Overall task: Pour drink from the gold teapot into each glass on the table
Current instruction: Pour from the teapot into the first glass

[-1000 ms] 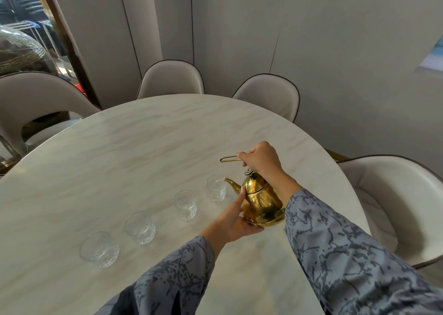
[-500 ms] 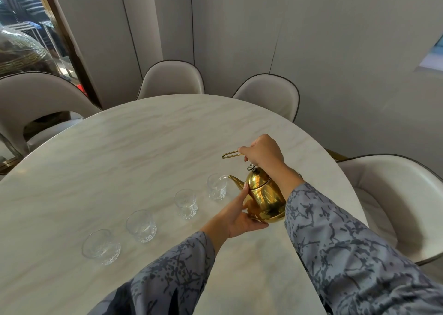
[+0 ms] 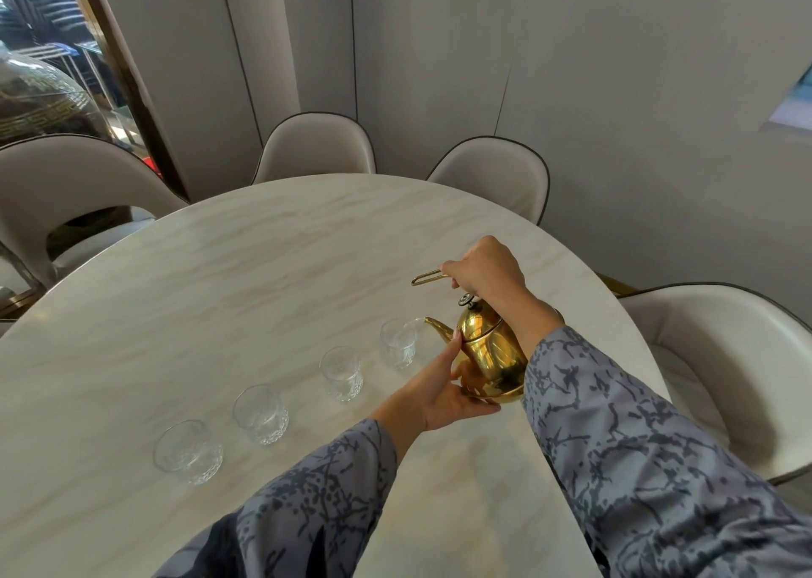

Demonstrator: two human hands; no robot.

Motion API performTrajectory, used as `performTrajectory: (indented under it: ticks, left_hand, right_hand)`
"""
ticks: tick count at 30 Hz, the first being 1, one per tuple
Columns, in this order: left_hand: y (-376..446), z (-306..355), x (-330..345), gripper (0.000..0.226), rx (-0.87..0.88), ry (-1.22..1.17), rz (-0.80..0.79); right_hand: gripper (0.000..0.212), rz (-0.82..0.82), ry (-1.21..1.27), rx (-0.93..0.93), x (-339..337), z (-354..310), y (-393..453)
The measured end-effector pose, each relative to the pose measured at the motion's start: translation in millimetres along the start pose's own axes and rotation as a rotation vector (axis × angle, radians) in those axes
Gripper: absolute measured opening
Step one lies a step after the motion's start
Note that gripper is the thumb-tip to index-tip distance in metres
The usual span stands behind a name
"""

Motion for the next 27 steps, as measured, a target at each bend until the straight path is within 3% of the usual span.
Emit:
performTrajectory:
  ticks: [17,27]
  left_hand:
    - [-4.4,1.3,8.6,0.092,-0.009,-0.01,-0.018]
    - [-6.8,3.3,-1.2,0.084,0.031,0.099,0.077]
  right_hand:
    - [0.028,-0.009,-0.011,-0.039,-10.7,-4.9,-3.4]
    - [0.028,0.006,0.019,0.0,0.7,2.5,-2.9]
Point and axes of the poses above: each hand's wrist, its own y-axis towards the middle knuckle, its own x-axis out of the palm, z = x × y, the point moved 3 cm from there along y, towards the middle knuckle, and after that the axes turned 3 degrees about y, right-handed, at the moved point
